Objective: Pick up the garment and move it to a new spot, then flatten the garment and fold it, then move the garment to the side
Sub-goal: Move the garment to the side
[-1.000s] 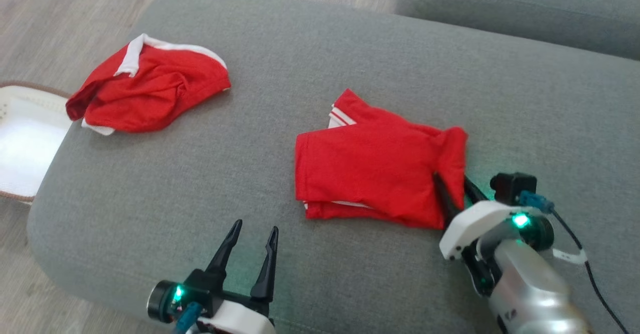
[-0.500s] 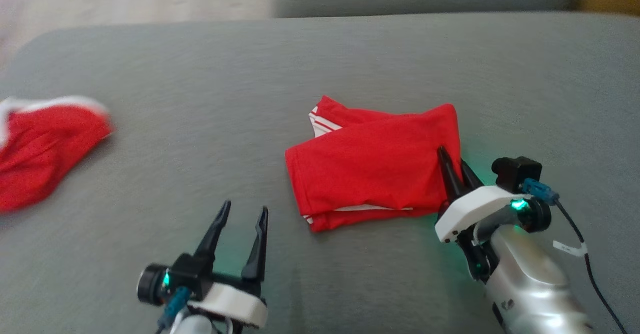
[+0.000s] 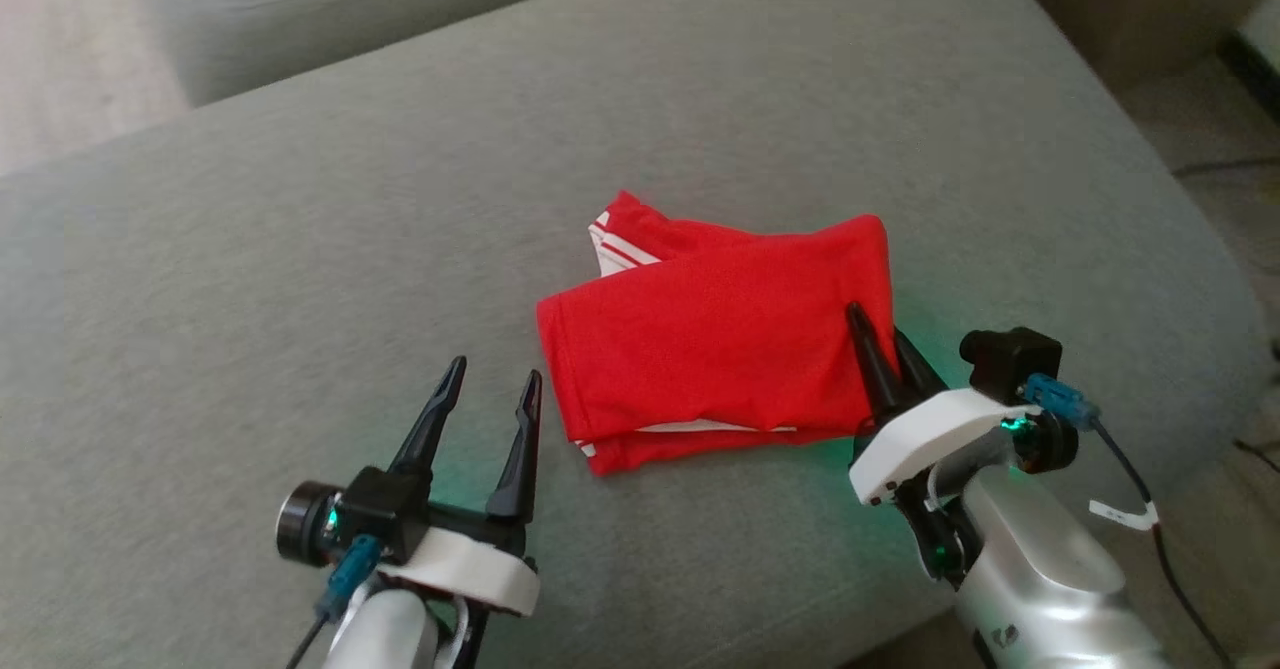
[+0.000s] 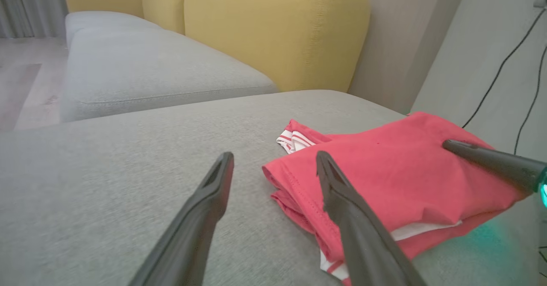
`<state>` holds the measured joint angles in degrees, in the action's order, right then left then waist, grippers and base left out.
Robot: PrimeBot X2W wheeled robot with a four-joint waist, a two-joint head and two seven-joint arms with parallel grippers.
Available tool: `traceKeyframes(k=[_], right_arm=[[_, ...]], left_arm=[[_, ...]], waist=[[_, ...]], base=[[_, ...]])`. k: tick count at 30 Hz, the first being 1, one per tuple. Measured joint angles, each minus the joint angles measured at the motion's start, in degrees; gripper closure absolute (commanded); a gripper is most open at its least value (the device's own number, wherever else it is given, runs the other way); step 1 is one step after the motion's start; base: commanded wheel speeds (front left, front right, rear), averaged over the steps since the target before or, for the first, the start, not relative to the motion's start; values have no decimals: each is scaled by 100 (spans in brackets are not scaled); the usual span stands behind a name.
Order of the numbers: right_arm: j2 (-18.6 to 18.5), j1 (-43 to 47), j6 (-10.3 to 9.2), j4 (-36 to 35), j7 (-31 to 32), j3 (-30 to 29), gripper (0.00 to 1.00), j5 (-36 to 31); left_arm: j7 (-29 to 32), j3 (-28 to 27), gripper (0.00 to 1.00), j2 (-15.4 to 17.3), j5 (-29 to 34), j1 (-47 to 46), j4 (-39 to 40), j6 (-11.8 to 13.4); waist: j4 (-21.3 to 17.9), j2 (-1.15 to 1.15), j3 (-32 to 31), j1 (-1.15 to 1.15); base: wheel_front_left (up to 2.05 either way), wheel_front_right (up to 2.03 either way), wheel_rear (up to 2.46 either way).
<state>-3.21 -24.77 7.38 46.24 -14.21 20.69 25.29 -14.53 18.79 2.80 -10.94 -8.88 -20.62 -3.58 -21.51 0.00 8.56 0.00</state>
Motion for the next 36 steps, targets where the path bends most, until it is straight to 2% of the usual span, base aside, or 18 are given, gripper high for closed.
traceKeyframes(k=[4,9,19,23,27,28,29,33,36], right_arm=[[0,-1,0,-19,0,-40,100,-20],[-18,-215,0,186,0,-322,100,-458],[-1352,-1943,0,1194,183,-1392,100,-1702],[-1905,-2318,0,1669,328,-2013,100,-2290],[-2302,-2441,0,1922,374,-2670,100,-2894],[-2347,-2450,0,1947,374,-2877,97,-3016],[-2394,-2451,0,1948,374,-3061,0,-3186],[-2346,-2460,0,1786,287,-3766,0,-3717],[-2001,-2461,0,1500,87,-4022,0,-3883]], left_arm=[[0,43,0,-1,38,-72,-1,-23],[0,105,0,0,40,-90,-54,-52],[0,138,0,2,100,-163,-86,-55],[0,142,0,1,144,-205,-86,-55],[0,136,0,1,143,-308,-81,-54],[0,133,0,1,143,-308,-82,-54],[0,124,0,1,143,-307,-83,-53],[0,93,0,1,143,-304,-85,-47],[0,9,0,-3,143,-285,-82,9]], waist=[[-218,0,134,0],[-69,0,267,0],[685,0,532,0],[998,0,655,0],[1270,0,762,1],[1321,0,780,1],[1364,0,793,1],[1442,0,755,1],[1457,0,653,0]], base=[[0,0,0],[0,0,0],[0,0,0],[0,0,0],[0,0,0],[0,0,0],[0,0,0],[0,0,0],[0,0,0]])
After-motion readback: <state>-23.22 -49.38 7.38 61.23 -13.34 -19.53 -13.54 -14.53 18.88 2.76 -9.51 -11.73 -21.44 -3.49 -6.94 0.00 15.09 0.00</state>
